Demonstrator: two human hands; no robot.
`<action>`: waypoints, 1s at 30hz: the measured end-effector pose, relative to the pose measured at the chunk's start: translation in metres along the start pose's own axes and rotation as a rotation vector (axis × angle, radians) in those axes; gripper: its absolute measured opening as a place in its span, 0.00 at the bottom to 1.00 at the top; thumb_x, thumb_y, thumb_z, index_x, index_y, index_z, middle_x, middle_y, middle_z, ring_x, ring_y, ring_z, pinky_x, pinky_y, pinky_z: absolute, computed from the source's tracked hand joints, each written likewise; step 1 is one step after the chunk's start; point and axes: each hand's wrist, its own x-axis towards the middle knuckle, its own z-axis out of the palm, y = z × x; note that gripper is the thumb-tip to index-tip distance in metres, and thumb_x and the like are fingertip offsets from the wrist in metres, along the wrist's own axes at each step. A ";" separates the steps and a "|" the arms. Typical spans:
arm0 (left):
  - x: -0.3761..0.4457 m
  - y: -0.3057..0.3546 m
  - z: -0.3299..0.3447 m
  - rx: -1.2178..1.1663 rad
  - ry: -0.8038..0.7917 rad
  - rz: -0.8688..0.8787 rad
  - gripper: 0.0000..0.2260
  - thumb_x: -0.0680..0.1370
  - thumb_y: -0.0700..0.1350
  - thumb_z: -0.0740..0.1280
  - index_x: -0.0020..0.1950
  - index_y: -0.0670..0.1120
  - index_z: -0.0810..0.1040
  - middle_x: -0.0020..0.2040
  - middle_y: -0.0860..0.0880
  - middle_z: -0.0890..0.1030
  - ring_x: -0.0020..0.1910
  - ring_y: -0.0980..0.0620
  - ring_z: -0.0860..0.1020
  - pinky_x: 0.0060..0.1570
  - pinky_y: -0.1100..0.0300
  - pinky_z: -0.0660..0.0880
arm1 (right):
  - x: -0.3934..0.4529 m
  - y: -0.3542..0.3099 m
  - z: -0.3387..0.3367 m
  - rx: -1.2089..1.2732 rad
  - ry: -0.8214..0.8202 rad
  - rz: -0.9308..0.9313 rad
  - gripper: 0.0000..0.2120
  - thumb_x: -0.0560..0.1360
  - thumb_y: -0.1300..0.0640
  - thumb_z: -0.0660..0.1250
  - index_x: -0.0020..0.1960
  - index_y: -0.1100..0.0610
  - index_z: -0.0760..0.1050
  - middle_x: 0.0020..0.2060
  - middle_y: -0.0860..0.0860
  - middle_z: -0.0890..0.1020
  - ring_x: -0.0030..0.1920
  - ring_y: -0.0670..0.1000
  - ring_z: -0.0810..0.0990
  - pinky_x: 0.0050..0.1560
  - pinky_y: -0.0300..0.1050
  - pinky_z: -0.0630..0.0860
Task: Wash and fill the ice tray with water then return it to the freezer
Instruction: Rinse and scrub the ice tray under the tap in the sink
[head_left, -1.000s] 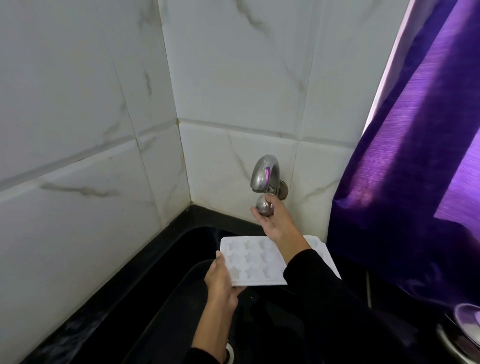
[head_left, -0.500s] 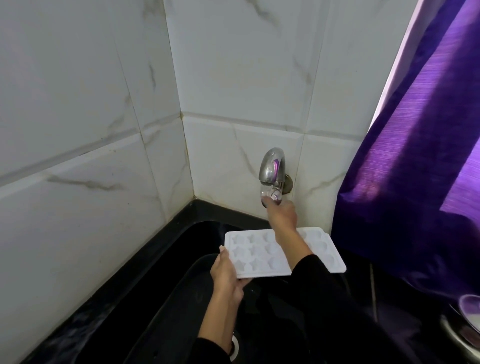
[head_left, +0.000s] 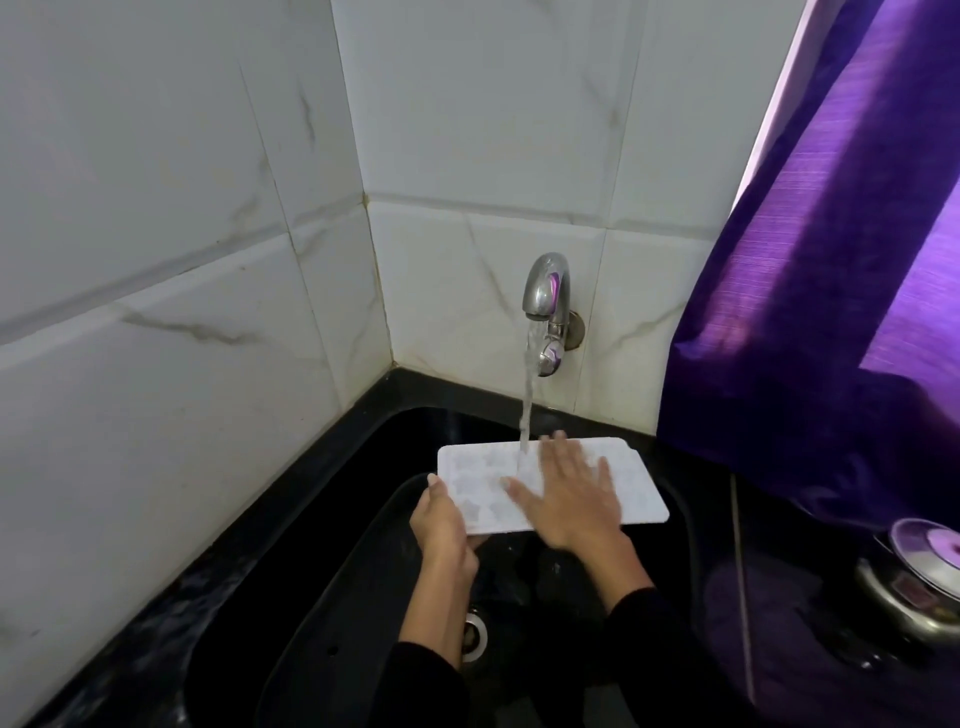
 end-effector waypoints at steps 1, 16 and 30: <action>0.001 0.002 -0.004 -0.009 0.009 0.005 0.10 0.82 0.52 0.57 0.48 0.49 0.75 0.45 0.44 0.81 0.45 0.43 0.80 0.42 0.46 0.79 | 0.001 0.008 -0.003 0.028 0.001 0.094 0.42 0.76 0.30 0.41 0.78 0.56 0.36 0.77 0.50 0.36 0.77 0.50 0.36 0.75 0.53 0.34; -0.001 0.004 -0.019 -0.001 0.029 0.010 0.13 0.82 0.53 0.57 0.56 0.47 0.75 0.49 0.42 0.82 0.49 0.41 0.81 0.45 0.44 0.80 | -0.009 -0.010 0.001 0.006 -0.005 -0.026 0.38 0.79 0.34 0.43 0.79 0.57 0.39 0.78 0.52 0.41 0.78 0.51 0.40 0.76 0.54 0.37; -0.009 -0.006 -0.019 -0.007 0.057 0.044 0.14 0.82 0.51 0.57 0.49 0.44 0.77 0.46 0.42 0.82 0.47 0.40 0.81 0.43 0.47 0.80 | -0.022 -0.029 0.018 0.010 -0.007 -0.073 0.39 0.77 0.32 0.42 0.79 0.56 0.39 0.78 0.52 0.41 0.78 0.51 0.39 0.76 0.55 0.37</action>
